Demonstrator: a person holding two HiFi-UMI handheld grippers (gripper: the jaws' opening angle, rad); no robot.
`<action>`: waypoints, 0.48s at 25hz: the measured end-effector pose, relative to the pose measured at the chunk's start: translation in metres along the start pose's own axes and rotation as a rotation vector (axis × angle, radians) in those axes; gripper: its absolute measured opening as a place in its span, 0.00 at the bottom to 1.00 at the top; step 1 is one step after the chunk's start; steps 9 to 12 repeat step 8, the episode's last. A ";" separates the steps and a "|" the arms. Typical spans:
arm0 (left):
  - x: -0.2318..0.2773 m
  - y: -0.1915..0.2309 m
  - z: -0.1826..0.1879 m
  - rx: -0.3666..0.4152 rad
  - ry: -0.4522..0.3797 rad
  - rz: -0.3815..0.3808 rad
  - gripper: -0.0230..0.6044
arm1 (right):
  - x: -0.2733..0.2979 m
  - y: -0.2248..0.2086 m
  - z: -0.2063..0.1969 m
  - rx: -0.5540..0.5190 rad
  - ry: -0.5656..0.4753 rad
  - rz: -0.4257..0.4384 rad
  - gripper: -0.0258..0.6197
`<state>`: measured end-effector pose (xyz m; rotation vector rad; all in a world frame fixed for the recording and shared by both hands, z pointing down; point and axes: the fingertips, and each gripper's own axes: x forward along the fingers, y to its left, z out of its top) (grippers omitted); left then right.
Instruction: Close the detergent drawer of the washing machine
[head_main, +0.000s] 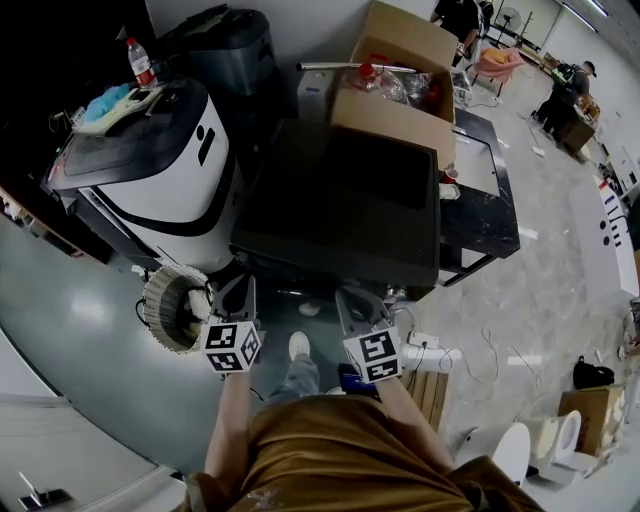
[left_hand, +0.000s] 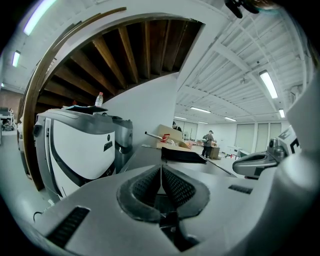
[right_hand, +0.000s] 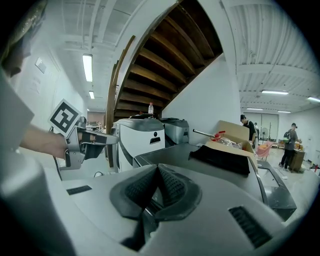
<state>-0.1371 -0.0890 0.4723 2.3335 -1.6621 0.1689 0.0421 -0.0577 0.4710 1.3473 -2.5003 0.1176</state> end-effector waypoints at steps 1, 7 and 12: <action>0.000 0.001 0.000 -0.002 -0.001 0.002 0.09 | 0.000 -0.001 -0.002 -0.002 0.002 -0.001 0.06; -0.001 0.004 -0.002 -0.008 -0.004 0.012 0.09 | 0.000 -0.001 -0.003 0.006 0.003 0.002 0.06; -0.001 0.004 -0.002 -0.008 -0.004 0.014 0.09 | 0.000 -0.001 -0.003 0.007 0.002 0.002 0.06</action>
